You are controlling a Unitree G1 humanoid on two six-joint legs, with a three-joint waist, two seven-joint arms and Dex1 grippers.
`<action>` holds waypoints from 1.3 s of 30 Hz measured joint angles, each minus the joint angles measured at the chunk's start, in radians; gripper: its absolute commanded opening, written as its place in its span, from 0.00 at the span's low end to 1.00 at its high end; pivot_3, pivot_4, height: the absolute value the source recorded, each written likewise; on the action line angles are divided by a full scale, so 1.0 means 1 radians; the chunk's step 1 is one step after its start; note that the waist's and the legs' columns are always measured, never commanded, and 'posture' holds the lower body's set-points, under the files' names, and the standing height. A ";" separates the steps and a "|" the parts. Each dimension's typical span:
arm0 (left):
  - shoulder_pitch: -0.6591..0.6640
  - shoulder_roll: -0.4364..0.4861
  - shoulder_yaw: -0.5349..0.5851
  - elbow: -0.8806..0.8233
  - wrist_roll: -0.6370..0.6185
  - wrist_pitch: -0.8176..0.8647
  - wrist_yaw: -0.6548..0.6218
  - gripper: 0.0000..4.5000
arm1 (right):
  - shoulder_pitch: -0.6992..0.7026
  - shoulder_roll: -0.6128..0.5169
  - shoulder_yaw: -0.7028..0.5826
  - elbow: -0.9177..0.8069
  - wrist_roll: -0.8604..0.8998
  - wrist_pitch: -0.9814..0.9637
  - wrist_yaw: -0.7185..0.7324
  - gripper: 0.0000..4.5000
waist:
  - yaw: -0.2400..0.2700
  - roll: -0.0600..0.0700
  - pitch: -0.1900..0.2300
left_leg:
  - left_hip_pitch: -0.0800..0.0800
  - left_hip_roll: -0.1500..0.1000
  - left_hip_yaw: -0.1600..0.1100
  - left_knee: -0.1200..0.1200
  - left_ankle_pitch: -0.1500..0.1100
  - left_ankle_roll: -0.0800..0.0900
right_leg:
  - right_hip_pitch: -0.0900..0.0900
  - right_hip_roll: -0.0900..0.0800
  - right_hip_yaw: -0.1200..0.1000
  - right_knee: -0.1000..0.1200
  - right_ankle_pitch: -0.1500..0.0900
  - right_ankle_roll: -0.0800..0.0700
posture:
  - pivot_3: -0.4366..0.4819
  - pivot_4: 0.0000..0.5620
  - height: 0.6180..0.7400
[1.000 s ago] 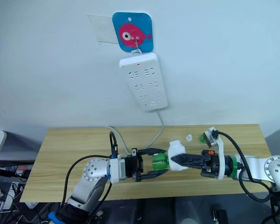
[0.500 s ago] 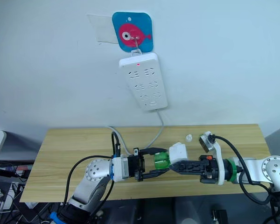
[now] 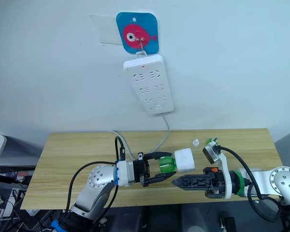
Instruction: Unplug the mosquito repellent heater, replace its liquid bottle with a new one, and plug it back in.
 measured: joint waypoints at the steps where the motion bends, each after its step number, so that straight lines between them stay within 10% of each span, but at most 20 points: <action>1: 0.000 0.000 0.000 0.000 0.000 0.000 0.000 0.51 | 0.004 -0.009 0.000 -0.006 0.000 -0.002 0.004 0.99 | 0.000 0.000 0.000 | 0.000 0.000 0.000 0.000 0.000 0.000 | 0.000 0.000 0.000 0.000 0.000 0.000 | 0.40 0.52 1.00; 11: 0.004 0.000 0.000 0.000 0.001 0.000 -0.002 0.51 | 0.075 -0.214 -0.075 -0.055 0.001 -0.002 0.077 0.96 | 0.001 0.000 0.000 | 0.000 0.000 0.000 0.000 0.000 0.000 | 0.000 0.000 0.000 0.000 0.000 0.000 | 0.39 0.50 1.00; 23: 0.012 0.004 0.001 -0.006 -0.003 -0.001 -0.024 0.51 | -0.137 -0.095 -0.112 0.391 -0.291 0.037 0.108 0.03 | -0.002 0.000 0.000 | 0.000 0.000 0.001 0.000 0.000 0.000 | 0.000 0.001 0.000 0.000 0.000 0.000 | 0.40 0.50 1.00; 39: -0.020 0.005 0.000 -0.034 -0.020 0.026 -0.043 0.51 | -0.205 0.197 -0.104 0.330 -0.462 0.189 0.121 0.00 | 0.001 0.001 0.000 | 0.000 0.000 0.000 0.000 0.000 0.000 | 0.000 0.000 0.000 0.000 0.000 0.000 | 0.39 0.52 1.00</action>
